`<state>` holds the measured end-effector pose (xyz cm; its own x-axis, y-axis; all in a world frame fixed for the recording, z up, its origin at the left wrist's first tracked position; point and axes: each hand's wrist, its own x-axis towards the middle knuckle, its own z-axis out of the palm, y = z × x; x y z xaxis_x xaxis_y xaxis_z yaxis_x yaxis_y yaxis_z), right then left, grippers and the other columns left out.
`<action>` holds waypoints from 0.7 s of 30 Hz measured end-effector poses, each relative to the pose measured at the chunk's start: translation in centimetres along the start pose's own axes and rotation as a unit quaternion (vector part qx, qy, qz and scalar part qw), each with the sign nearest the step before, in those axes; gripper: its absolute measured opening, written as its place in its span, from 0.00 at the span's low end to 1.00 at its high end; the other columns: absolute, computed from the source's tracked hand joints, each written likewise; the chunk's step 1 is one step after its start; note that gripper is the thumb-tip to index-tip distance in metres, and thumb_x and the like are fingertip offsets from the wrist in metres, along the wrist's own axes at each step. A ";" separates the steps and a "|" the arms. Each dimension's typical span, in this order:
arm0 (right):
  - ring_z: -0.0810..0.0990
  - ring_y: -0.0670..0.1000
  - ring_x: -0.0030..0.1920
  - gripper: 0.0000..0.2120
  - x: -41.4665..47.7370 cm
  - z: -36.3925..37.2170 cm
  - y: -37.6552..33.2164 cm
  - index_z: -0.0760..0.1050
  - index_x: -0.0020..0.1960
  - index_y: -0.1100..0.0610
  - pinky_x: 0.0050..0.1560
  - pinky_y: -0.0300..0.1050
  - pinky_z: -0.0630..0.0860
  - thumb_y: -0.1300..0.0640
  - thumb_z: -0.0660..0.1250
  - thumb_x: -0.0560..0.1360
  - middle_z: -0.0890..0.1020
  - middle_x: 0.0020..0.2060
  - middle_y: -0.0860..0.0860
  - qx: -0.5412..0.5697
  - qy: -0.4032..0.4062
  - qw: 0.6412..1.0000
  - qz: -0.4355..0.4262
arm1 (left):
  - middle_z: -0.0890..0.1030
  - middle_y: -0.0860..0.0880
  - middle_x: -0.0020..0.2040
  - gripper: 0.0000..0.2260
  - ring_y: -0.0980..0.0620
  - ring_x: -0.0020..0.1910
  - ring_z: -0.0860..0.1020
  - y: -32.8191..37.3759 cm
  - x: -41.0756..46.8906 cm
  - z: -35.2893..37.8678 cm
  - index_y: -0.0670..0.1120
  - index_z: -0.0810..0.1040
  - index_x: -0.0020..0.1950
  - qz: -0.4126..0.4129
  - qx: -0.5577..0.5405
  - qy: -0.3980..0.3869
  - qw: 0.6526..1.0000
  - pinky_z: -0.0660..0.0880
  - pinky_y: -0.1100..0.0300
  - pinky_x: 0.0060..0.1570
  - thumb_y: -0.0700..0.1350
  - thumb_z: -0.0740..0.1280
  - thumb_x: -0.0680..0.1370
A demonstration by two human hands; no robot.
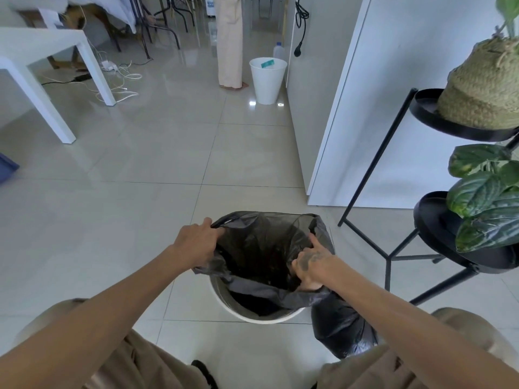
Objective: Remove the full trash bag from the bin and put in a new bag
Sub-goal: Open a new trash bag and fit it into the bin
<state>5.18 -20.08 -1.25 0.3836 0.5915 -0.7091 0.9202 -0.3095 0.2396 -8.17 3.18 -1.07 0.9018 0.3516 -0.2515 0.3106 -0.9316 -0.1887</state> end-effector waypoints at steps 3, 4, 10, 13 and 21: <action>0.71 0.54 0.70 0.13 -0.3 -1.2 0.9 0.76 0.61 0.54 0.75 0.66 0.34 0.51 0.61 0.80 0.78 0.54 0.52 0.018 0.005 1.000 0.013 | 0.74 0.45 0.57 0.31 0.40 0.50 0.80 0.4 -0.1 0.5 0.60 0.55 0.77 -0.007 -0.018 -0.029 0.999 0.73 0.51 0.41 0.51 0.64 0.77; 0.71 0.55 0.71 0.12 -0.5 -1.5 1.2 0.76 0.60 0.54 0.76 0.65 0.36 0.51 0.62 0.80 0.78 0.55 0.52 0.020 0.018 1.000 0.009 | 0.74 0.45 0.58 0.34 0.40 0.52 0.79 0.5 -0.1 0.5 0.61 0.51 0.78 -0.009 -0.026 -0.040 0.999 0.73 0.51 0.43 0.49 0.64 0.77; 0.69 0.55 0.67 0.20 -1.0 -0.7 2.6 0.75 0.67 0.49 0.71 0.51 0.62 0.57 0.68 0.75 0.74 0.63 0.49 0.078 0.251 0.965 0.008 | 0.74 0.46 0.64 0.43 0.42 0.56 0.77 0.0 -0.6 1.0 0.64 0.45 0.80 -0.012 -0.133 -0.125 0.983 0.72 0.54 0.42 0.43 0.65 0.73; 0.67 0.54 0.68 0.23 -1.2 0.6 3.2 0.76 0.67 0.48 0.70 0.49 0.63 0.59 0.68 0.74 0.71 0.68 0.49 0.130 0.307 0.941 0.061 | 0.72 0.46 0.70 0.41 0.44 0.63 0.74 -0.9 -0.8 1.3 0.59 0.55 0.80 -0.003 -0.252 -0.120 0.960 0.73 0.57 0.54 0.41 0.68 0.72; 0.68 0.55 0.71 0.27 -1.0 2.2 3.7 0.71 0.72 0.51 0.70 0.48 0.68 0.63 0.66 0.74 0.65 0.74 0.50 0.368 0.291 0.866 0.175 | 0.77 0.49 0.67 0.31 0.50 0.59 0.76 -2.3 -0.8 1.7 0.62 0.79 0.65 -0.074 -0.528 -0.070 0.843 0.74 0.56 0.58 0.35 0.72 0.66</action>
<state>8.06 -23.43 -1.14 0.8002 0.5742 -0.1731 0.5232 -0.8095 -0.2666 -10.15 5.19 -2.04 0.8087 0.4093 -0.4224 0.5770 -0.4129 0.7047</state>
